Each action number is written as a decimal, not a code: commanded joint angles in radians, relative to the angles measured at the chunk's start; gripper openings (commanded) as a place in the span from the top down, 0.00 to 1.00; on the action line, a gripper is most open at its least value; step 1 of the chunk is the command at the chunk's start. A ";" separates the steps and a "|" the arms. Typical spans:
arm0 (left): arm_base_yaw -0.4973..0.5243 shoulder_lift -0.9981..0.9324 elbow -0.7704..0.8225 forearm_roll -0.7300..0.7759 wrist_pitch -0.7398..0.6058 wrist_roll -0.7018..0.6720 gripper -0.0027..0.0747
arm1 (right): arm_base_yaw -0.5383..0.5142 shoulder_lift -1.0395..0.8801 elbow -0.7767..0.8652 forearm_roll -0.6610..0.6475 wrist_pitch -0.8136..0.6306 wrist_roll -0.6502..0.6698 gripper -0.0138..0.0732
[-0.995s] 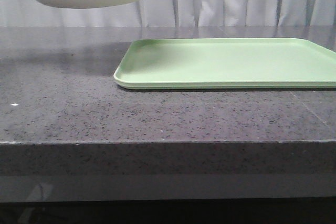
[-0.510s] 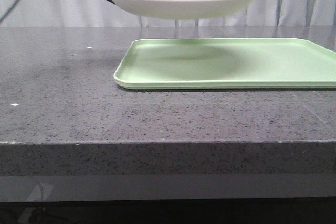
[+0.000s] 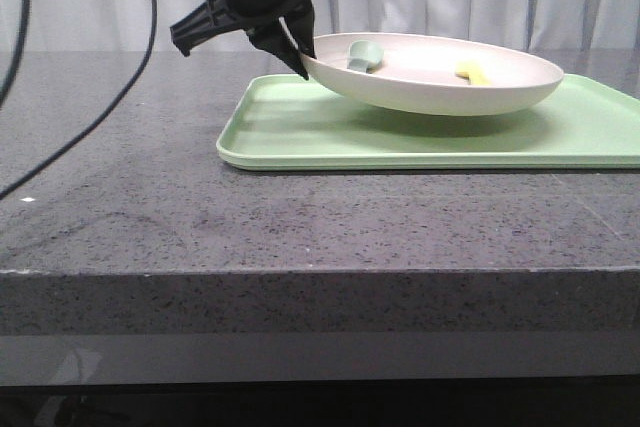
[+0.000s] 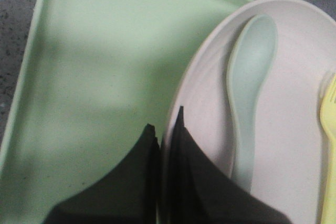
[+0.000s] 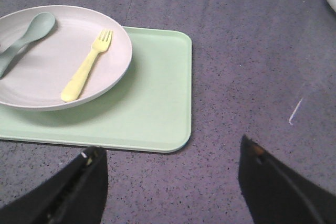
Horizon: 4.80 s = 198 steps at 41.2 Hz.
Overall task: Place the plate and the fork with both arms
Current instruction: 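Lower the plate onto the tray and open the left gripper, then raise the left gripper away from the plate, then move the right gripper down over the yellow fork on the plate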
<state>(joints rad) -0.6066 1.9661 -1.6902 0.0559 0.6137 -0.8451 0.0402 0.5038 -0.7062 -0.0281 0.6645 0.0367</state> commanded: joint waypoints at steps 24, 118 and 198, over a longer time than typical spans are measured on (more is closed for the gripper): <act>-0.042 -0.004 -0.035 0.043 -0.113 -0.113 0.99 | -0.008 0.013 -0.031 -0.011 -0.074 0.002 0.22; 0.226 -1.320 0.854 -0.489 0.131 1.128 0.66 | -0.008 0.015 -0.025 0.028 -0.055 0.002 0.22; 0.226 -1.320 0.863 -0.484 0.129 1.128 0.66 | 0.192 1.385 -1.142 0.028 0.673 0.217 0.42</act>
<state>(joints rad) -0.3825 0.6472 -0.8016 -0.3997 0.8123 0.2820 0.2512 1.9275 -1.8125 0.0000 1.2404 0.2384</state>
